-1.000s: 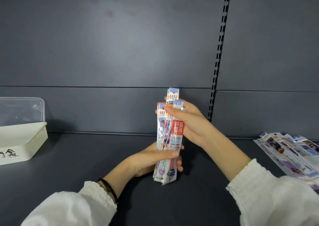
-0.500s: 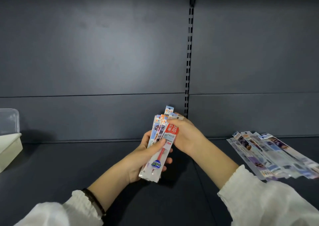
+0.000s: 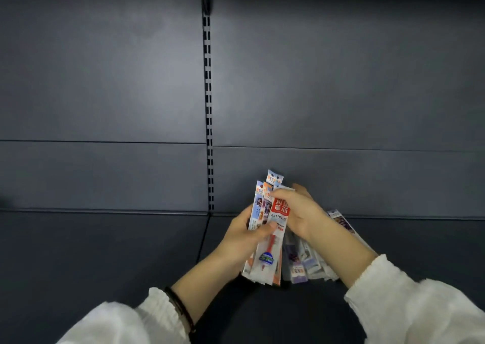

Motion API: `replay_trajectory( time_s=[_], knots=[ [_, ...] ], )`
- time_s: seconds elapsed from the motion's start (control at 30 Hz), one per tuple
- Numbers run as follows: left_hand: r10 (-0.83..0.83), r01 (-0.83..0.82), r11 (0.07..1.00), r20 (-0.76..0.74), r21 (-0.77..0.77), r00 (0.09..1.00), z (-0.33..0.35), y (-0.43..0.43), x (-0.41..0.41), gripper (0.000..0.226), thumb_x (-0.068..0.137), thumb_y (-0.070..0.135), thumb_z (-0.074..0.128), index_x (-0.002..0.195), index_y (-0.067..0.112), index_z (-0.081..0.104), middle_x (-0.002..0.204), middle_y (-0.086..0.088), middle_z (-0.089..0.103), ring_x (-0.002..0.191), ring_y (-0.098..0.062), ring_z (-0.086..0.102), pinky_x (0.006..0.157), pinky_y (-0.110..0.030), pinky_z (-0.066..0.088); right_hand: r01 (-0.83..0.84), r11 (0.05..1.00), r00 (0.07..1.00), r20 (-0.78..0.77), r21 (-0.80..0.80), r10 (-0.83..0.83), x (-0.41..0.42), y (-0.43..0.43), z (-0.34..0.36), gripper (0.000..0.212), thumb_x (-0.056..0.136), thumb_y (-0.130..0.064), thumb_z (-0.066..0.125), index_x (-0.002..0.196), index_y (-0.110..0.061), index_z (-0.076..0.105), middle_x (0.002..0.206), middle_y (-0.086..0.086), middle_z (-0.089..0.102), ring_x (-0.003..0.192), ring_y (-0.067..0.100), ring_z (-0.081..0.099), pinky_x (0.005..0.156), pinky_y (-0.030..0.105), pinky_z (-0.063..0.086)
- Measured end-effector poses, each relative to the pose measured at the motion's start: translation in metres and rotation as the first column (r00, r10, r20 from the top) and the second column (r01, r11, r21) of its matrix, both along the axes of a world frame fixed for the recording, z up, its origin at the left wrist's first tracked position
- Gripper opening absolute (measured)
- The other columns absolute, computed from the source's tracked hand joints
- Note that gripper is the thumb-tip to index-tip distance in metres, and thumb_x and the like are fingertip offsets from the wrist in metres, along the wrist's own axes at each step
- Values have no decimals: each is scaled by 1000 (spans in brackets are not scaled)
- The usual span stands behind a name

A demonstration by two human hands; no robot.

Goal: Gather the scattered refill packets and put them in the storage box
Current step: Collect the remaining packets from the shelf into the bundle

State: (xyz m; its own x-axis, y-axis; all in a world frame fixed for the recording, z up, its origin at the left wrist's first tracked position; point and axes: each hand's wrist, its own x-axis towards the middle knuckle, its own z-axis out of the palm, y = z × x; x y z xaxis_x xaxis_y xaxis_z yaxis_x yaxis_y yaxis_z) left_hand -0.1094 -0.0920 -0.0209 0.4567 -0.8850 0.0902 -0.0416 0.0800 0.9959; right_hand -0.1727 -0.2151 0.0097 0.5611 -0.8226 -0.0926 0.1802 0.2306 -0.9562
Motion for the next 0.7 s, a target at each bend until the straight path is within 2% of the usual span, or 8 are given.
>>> replay_trajectory(
  time_s=[0.1, 0.2, 0.3, 0.33, 0.4, 0.47, 0.6, 0.7],
  knots=[
    [63, -68, 996, 76, 65, 995, -10, -30, -17, 19, 92, 12, 60, 104, 26, 63, 102, 2, 72, 91, -12, 69, 82, -30, 57, -2, 997, 999, -53, -72, -2, -29, -30, -2, 76, 89, -3, 57, 148, -21, 13, 93, 13, 60, 75, 21, 59, 62, 35, 48],
    [138, -174, 973, 226, 149, 964, -23, -50, -22, 24, 87, 24, 64, 110, 31, 61, 107, 7, 71, 102, -14, 66, 98, -43, 49, -6, 984, 991, -133, -175, -18, -57, -64, -7, 71, 88, -9, 59, 145, -27, 22, 136, 10, 48, 117, 26, 49, 93, 37, 42],
    [176, -265, 939, 358, 218, 917, -28, -62, -28, 49, 77, 43, 61, 124, 31, 53, 114, 9, 68, 117, -20, 58, 109, -47, 36, -55, 972, 981, -195, -227, 10, -83, -84, -9, 58, 90, -13, 58, 141, -26, 34, 140, 6, 43, 120, 19, 41, 95, 31, 33],
    [193, -302, 920, 384, 248, 903, -27, -65, -30, 64, 76, 47, 61, 134, 27, 44, 122, 5, 64, 126, -24, 50, 112, -47, 31, -72, 969, 976, -217, -238, 19, -91, -89, -9, 55, 91, -14, 57, 140, -26, 37, 139, 6, 43, 117, 20, 41, 92, 31, 34],
    [247, -365, 881, 366, 302, 897, -23, -71, -35, 94, 80, 47, 63, 153, 21, 10, 146, -4, 44, 143, -33, 24, 116, -48, 21, -88, 965, 968, -248, -246, 25, -103, -99, -10, 51, 91, -16, 57, 139, -25, 39, 138, 7, 42, 113, 21, 40, 91, 34, 37],
    [291, -396, 861, 330, 319, 898, -19, -74, -36, 98, 87, 43, 61, 152, 22, -10, 159, -6, 19, 147, -33, 2, 117, -48, 13, -91, 964, 962, -271, -249, 21, -114, -109, -12, 49, 92, -19, 57, 138, -24, 41, 140, 7, 42, 115, 22, 40, 100, 37, 37],
    [260, -396, 827, 352, 398, 899, -8, -72, -39, 79, 93, 59, 40, 153, 30, -1, 163, -4, 4, 148, -28, -9, 116, -51, 3, -135, 970, 921, -388, -201, 48, -137, -123, -15, 51, 93, -30, 56, 140, -23, 37, 148, 8, 37, 134, 28, 35, 103, 40, 35],
    [271, -354, 834, 243, 423, 931, -15, -79, -43, 82, 82, 81, 20, 151, 41, 8, 163, -1, 3, 149, -27, -5, 117, -57, -1, -190, 982, 916, -358, 15, 182, -147, -127, -15, 63, 90, -39, 58, 145, -25, 31, 152, 12, 31, 139, 33, 30, 107, 45, 35]
  ],
)
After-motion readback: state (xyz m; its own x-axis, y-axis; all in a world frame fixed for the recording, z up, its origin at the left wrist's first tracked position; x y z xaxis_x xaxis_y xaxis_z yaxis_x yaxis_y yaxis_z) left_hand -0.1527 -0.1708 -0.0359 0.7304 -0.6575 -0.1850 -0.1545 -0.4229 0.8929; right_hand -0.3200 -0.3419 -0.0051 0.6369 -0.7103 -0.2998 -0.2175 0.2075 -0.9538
